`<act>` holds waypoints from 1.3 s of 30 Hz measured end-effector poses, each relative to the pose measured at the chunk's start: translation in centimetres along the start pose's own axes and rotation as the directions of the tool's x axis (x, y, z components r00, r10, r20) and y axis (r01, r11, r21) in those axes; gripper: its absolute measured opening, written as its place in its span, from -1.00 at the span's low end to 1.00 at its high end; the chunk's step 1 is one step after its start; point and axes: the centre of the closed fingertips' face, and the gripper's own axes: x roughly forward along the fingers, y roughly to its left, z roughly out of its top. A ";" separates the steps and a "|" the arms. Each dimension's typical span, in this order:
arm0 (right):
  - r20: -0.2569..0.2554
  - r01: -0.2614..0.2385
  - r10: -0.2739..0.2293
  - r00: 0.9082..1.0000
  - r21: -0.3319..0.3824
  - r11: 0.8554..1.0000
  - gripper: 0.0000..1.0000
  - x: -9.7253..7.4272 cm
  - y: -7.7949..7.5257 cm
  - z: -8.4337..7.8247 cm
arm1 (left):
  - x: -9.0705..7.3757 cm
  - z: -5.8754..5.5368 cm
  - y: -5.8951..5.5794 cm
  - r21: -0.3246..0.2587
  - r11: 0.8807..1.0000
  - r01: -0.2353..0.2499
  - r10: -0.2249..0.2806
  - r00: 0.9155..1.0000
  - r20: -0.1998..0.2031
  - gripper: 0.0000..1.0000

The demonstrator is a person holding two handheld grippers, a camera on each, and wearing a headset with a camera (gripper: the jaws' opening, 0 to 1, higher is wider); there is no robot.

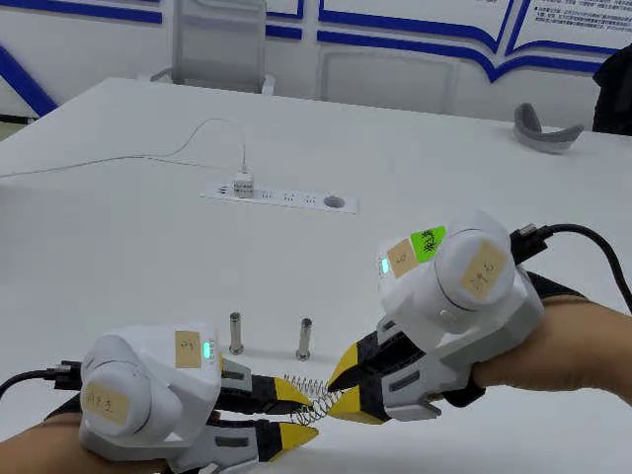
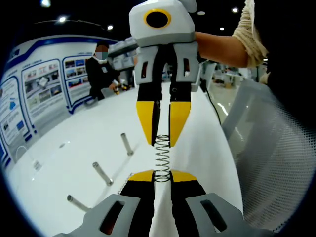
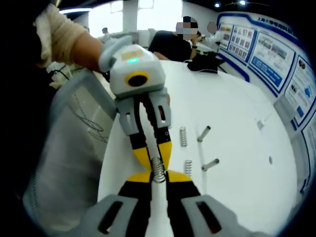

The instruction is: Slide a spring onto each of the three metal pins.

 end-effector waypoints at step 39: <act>0.047 0.035 -0.037 0.998 0.030 0.999 -0.76 0.5 -0.7 2.1 | -0.5 0.7 0.7 -0.058 0.998 -0.009 0.012 0.998 0.056 -0.71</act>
